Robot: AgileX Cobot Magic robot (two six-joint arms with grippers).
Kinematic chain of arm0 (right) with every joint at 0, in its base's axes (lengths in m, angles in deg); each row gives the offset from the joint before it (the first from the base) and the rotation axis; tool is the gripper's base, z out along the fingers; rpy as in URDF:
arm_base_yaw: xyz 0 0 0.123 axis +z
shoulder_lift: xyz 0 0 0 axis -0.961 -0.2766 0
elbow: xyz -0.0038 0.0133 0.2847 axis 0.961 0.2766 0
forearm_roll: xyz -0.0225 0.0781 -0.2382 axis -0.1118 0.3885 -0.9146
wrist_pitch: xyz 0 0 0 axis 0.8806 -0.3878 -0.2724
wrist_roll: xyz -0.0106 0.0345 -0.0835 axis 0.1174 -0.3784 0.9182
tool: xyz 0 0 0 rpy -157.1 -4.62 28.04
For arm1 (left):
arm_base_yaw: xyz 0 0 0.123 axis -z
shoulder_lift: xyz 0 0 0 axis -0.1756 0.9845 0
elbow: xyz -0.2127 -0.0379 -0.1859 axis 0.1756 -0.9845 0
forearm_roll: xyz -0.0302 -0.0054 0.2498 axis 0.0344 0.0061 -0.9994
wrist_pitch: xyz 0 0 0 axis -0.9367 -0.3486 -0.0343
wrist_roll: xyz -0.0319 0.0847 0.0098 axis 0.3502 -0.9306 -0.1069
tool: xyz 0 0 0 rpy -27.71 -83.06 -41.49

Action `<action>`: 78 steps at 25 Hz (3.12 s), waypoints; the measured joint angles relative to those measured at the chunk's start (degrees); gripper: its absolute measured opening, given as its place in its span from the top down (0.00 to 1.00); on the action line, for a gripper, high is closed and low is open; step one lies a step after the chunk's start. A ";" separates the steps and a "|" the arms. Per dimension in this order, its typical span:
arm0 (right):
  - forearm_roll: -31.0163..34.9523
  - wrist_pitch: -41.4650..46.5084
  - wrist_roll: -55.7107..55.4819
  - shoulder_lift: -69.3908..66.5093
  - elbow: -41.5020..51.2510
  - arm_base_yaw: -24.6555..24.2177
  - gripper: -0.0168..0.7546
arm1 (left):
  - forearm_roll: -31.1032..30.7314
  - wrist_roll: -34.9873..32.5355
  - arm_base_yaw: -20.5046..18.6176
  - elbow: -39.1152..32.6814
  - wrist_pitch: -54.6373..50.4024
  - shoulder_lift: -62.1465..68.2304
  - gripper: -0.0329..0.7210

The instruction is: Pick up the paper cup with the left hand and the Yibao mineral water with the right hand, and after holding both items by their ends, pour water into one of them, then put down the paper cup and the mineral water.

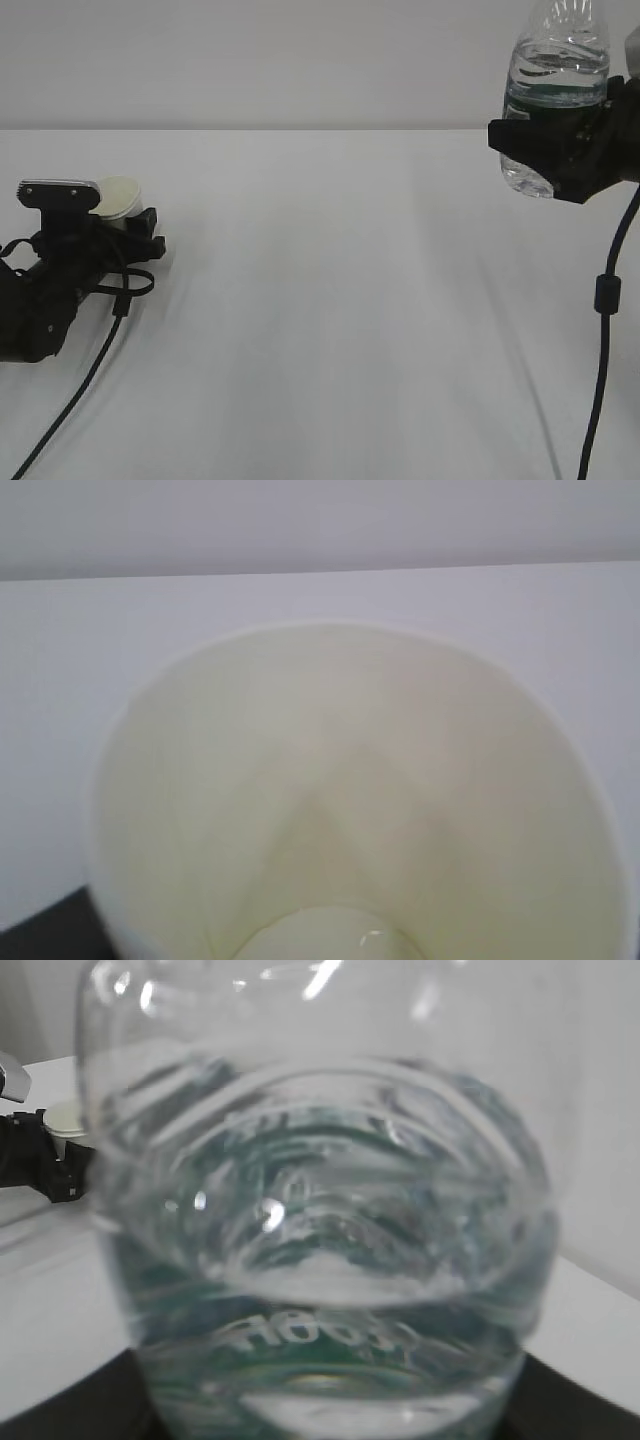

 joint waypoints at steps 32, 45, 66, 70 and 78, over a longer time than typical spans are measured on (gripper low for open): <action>-0.22 0.00 0.61 0.00 0.00 0.00 0.46 | -31.11 11.77 0.00 -4.39 -1.31 -12.71 0.35; -2.18 0.00 0.61 0.00 0.00 0.00 0.46 | -54.73 25.09 0.00 -4.53 -2.65 -16.42 0.37; -6.48 0.00 0.61 0.00 0.00 0.00 0.46 | -70.79 31.06 0.36 -4.53 -0.31 -19.29 0.38; -7.44 0.00 0.61 0.00 0.00 0.00 0.46 | -71.10 31.06 2.34 -3.51 -0.31 -19.29 0.37; -7.84 0.00 1.30 0.00 0.00 0.00 0.46 | -71.21 31.06 5.96 -0.94 -0.19 -19.29 0.37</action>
